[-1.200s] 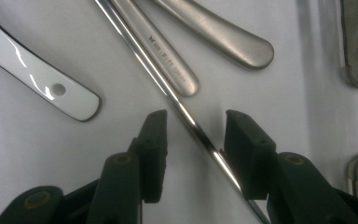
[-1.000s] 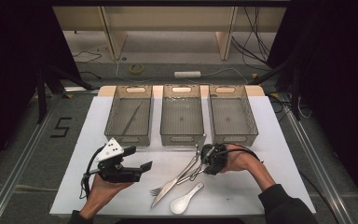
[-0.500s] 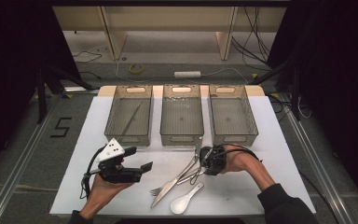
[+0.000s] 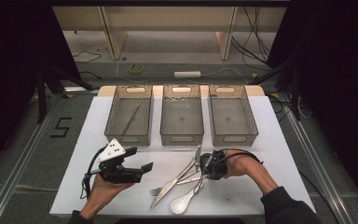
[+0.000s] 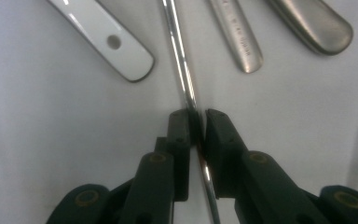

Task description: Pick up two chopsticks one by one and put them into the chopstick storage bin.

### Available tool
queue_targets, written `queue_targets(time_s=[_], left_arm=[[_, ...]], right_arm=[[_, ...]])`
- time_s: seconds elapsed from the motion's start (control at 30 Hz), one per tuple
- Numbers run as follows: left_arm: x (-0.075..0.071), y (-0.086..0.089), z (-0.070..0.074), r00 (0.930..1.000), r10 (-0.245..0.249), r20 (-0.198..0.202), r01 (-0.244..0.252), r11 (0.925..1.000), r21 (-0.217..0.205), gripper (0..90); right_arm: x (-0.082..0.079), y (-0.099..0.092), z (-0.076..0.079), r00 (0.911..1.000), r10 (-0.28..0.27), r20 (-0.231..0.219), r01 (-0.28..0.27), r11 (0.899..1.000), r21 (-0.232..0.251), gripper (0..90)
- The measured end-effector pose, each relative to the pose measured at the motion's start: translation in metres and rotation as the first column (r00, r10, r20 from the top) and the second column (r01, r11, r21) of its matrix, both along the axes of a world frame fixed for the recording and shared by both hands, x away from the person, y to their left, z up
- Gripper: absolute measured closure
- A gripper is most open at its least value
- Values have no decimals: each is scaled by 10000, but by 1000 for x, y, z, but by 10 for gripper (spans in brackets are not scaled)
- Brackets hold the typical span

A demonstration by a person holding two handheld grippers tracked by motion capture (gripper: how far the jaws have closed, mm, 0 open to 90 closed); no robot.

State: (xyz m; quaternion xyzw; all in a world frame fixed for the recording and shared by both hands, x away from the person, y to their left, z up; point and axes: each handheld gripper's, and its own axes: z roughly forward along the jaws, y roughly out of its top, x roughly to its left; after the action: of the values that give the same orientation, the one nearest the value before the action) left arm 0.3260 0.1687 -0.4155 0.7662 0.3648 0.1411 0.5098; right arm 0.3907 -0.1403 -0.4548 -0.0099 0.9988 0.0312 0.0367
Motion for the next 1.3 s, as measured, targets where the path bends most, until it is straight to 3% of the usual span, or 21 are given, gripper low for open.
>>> queue_targets(time_s=[0.4,0.67,0.87,1.1,1.3], left_arm=[[0,0,0,10000,-47,-32,47,10000,55,160],[1,-2,-1,9999,-83,-128,84,10000,32,160],[2,-10,-4,9984,-468,-312,477,9984,292,161],[1,-29,-10,9886,-1332,-708,1391,9865,861,164],[-1,-50,-15,9750,-2010,-947,2137,9651,1511,171]], right_arm=[[-11,-2,1,9978,652,-155,-655,9975,-248,864],[-14,-11,11,9982,576,-161,-569,9976,386,867],[-18,-10,23,9974,534,491,-574,9949,834,869],[-19,-2,33,9945,676,802,-754,9923,985,869],[-21,5,38,9920,839,945,-939,9898,1075,870]])
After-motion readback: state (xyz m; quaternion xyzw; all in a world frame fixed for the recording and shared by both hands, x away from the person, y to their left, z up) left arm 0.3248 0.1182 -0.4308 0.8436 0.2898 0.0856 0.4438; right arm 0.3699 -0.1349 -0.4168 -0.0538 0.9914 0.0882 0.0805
